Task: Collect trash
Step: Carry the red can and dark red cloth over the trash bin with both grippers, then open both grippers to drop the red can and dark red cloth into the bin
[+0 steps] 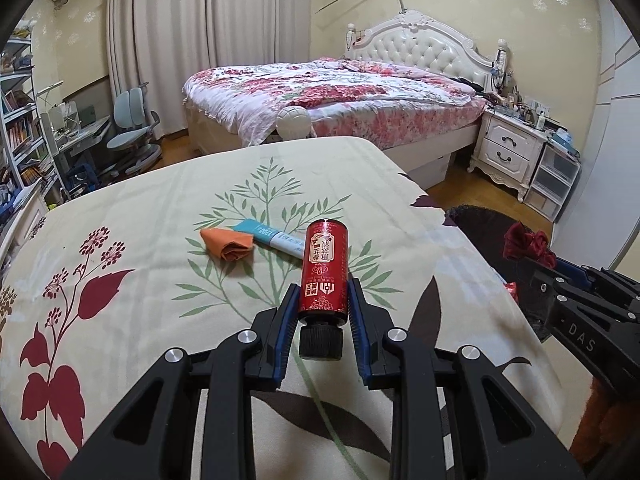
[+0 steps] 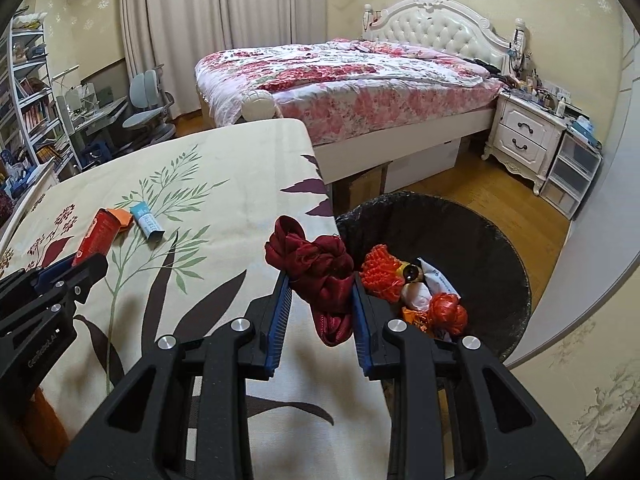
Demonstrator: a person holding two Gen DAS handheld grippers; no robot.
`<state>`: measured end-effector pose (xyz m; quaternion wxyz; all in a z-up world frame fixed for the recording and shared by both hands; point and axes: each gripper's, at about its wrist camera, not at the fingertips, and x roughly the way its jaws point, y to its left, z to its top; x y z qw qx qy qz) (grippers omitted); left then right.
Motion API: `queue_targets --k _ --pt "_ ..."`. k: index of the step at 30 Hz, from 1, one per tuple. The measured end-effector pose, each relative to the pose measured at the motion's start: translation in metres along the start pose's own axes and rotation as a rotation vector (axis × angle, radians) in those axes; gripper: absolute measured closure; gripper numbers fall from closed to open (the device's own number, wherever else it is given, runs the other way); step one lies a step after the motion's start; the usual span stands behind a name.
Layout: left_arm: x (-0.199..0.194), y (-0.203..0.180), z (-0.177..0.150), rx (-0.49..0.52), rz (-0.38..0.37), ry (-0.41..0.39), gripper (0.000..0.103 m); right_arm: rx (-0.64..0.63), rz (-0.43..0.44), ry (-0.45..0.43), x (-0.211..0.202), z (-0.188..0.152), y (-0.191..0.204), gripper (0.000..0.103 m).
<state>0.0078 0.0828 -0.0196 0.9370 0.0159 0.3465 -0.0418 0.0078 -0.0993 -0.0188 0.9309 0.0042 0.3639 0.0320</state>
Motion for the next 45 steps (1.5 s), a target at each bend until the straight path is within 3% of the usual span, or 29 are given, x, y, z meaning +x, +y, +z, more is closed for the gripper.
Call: queue_targets --k 23,45 --pt "0.031 -0.098 0.048 0.100 -0.098 -0.092 0.076 0.131 -0.154 -0.062 0.005 0.021 -0.089 0.075" --pt "0.077 -0.146 0.057 0.158 -0.098 -0.053 0.076 0.190 -0.205 -0.034 0.035 0.024 -0.128 0.075"
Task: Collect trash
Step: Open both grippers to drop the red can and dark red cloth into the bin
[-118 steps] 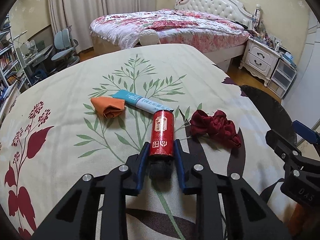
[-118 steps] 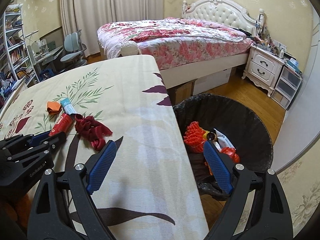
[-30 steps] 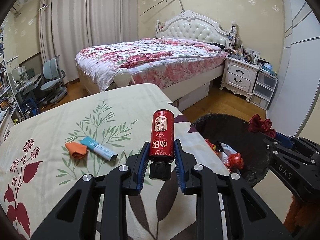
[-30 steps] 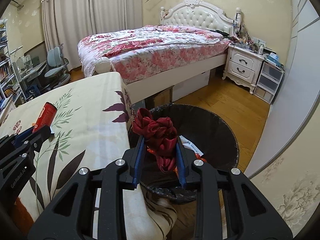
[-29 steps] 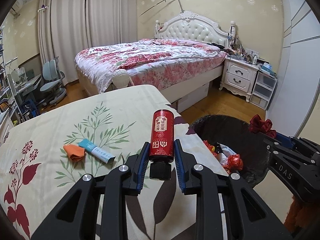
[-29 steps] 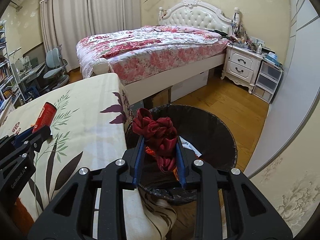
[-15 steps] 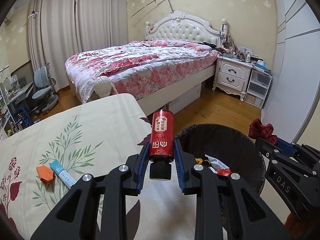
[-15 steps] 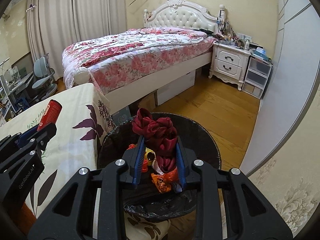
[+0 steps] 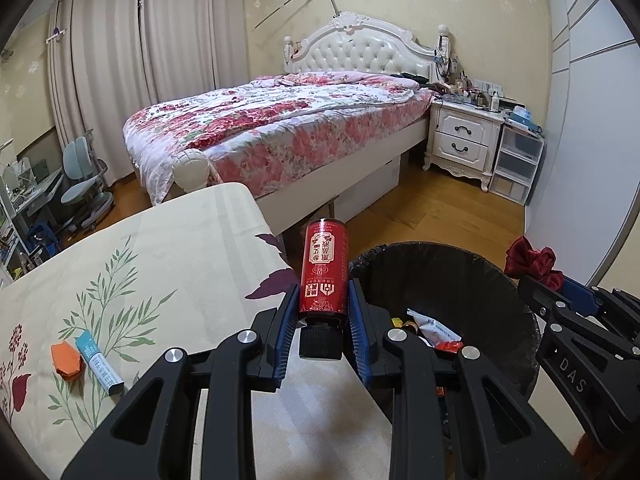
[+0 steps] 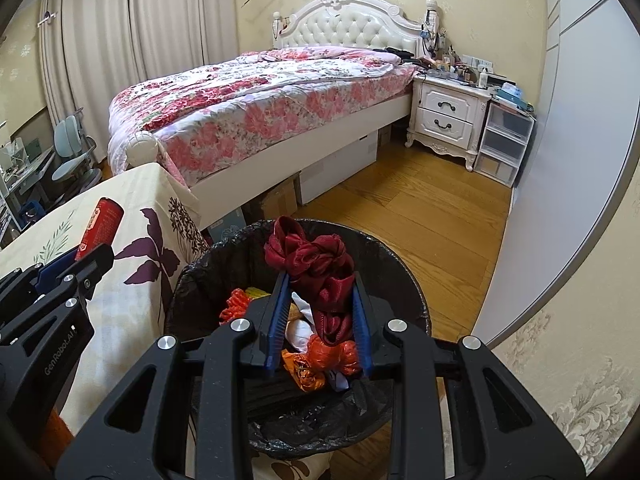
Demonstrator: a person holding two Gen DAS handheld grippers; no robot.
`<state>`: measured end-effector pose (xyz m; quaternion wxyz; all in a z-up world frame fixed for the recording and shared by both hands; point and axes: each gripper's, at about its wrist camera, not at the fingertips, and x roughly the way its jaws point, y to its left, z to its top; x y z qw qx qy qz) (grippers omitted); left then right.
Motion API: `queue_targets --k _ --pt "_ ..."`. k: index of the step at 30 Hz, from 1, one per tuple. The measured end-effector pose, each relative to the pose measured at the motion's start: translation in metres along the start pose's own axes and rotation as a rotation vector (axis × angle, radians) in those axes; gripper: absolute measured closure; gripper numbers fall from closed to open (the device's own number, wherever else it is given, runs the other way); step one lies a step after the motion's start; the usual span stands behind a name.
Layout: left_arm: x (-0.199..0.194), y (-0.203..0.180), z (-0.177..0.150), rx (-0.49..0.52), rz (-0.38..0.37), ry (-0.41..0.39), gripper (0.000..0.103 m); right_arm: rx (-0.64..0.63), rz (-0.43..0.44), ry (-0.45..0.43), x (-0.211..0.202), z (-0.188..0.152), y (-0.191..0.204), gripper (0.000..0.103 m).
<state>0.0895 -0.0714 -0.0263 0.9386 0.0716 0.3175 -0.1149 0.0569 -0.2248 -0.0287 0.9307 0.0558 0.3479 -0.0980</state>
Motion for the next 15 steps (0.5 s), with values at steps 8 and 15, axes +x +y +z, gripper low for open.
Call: queue_targets --k 8,15 --pt "0.010 -0.008 0.004 0.020 -0.015 0.013 0.076 0.016 -0.008 0.015 0.011 0.001 -0.004 0.074" --pt "0.011 -0.009 0.004 0.020 -0.005 0.004 0.046 0.023 -0.015 0.009 0.014 0.002 -0.006 0.063"
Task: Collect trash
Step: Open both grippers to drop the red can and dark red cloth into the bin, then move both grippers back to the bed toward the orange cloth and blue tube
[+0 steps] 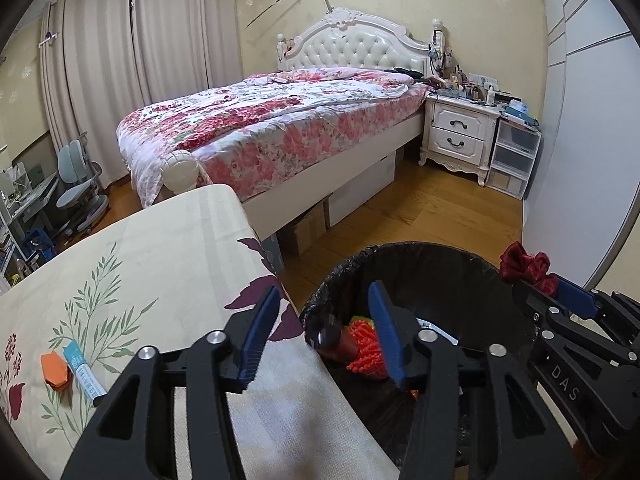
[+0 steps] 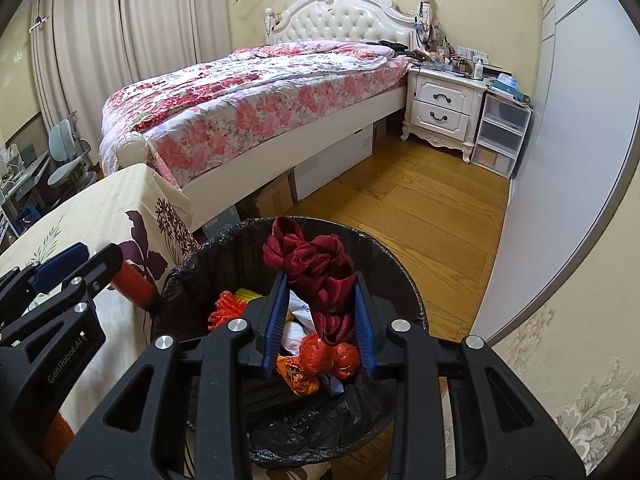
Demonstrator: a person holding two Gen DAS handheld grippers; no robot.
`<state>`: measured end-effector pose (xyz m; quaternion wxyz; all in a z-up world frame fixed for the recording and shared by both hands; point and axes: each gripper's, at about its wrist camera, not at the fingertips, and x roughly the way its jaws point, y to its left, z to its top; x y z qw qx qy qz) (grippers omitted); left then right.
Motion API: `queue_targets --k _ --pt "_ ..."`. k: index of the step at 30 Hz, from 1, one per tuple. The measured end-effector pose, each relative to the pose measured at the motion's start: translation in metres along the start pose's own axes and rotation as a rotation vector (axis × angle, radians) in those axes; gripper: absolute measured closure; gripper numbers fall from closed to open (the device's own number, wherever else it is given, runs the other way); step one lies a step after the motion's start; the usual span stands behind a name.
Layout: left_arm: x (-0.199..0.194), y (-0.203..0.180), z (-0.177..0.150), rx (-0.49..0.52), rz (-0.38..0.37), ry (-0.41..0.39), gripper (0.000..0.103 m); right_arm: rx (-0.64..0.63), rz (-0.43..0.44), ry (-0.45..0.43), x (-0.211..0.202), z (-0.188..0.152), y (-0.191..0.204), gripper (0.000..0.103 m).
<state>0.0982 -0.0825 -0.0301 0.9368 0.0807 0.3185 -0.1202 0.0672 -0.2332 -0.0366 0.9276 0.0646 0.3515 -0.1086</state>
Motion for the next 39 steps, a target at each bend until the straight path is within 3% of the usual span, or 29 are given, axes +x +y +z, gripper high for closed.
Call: queue_targets --k 3,6,10,17,29,39 --pt "-0.002 0.000 0.000 0.004 0.017 -0.013 0.031 0.004 -0.008 -0.006 0.000 0.000 0.000 0.057" --pt "-0.002 0.002 0.000 0.002 0.027 -0.018 0.028 0.008 -0.019 -0.009 -0.001 0.000 -0.002 0.055" --pt "-0.002 0.007 0.002 -0.014 0.039 -0.019 0.023 0.012 -0.032 -0.019 -0.004 0.000 -0.005 0.044" --pt "-0.008 0.011 0.004 -0.021 0.061 -0.038 0.018 0.031 -0.067 -0.045 -0.010 0.002 -0.007 0.024" --pt "-0.018 0.023 0.002 -0.048 0.111 -0.039 0.016 0.040 -0.112 -0.082 -0.020 0.002 -0.008 0.009" --pt "-0.032 0.043 -0.006 -0.080 0.136 -0.027 0.015 0.022 -0.128 -0.078 -0.028 -0.002 0.002 0.005"
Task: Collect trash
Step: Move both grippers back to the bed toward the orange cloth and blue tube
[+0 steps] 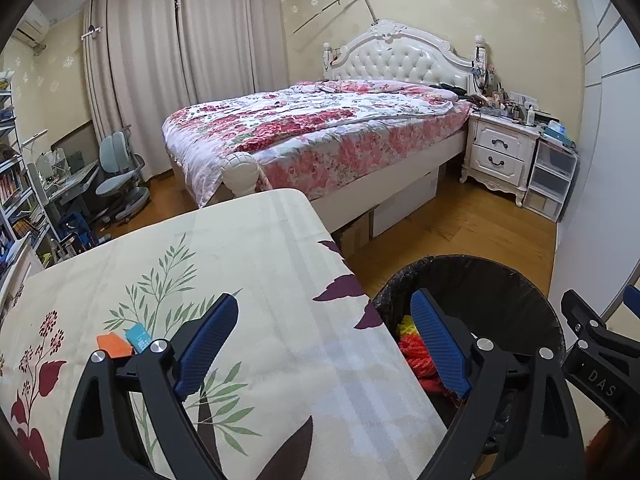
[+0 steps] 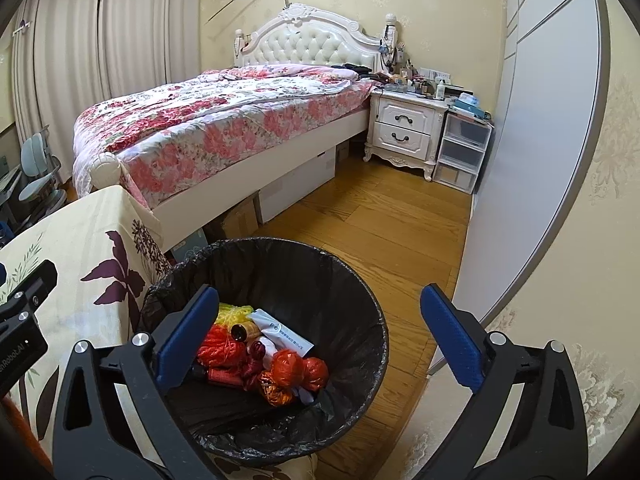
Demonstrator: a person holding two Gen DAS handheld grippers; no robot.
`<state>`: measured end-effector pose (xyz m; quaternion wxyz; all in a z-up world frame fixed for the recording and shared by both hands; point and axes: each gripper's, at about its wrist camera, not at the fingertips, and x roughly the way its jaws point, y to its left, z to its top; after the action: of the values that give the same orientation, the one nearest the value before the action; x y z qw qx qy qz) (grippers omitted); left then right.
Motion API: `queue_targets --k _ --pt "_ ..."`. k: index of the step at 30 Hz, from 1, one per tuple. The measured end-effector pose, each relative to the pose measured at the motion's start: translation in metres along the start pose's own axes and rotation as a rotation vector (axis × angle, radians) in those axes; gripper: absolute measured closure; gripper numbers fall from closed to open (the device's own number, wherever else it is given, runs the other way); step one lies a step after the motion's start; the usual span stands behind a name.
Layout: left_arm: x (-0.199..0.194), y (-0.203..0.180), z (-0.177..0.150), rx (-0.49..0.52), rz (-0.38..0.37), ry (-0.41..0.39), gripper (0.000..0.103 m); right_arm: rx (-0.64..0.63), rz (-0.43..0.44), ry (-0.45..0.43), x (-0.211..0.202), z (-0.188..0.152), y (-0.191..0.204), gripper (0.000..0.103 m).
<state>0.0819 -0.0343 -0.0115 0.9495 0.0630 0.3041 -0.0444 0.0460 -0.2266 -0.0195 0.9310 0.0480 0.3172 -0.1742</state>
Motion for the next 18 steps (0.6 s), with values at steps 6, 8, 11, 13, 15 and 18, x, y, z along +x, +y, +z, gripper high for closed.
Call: queue_targets --k 6,8,11,13,15,18 --pt "-0.011 0.017 -0.004 -0.015 0.014 0.005 0.015 -0.008 0.046 0.012 -0.010 -0.001 0.011 0.005" --pt "-0.014 0.023 -0.006 -0.022 0.023 0.008 0.015 -0.023 0.061 0.015 -0.014 -0.003 0.017 0.005" --pt "-0.019 0.036 -0.010 -0.029 0.037 0.017 0.015 -0.039 0.080 0.013 -0.021 -0.006 0.028 0.005" --pt "-0.023 0.045 -0.015 -0.033 0.052 0.021 0.015 -0.044 0.113 0.019 -0.025 -0.009 0.036 0.005" --pt "-0.027 0.057 -0.021 -0.041 0.074 0.024 0.015 -0.051 0.138 0.025 -0.027 -0.012 0.044 0.005" --pt "-0.030 0.076 -0.029 -0.061 0.107 0.038 0.015 -0.078 0.177 0.038 -0.029 -0.016 0.060 0.005"
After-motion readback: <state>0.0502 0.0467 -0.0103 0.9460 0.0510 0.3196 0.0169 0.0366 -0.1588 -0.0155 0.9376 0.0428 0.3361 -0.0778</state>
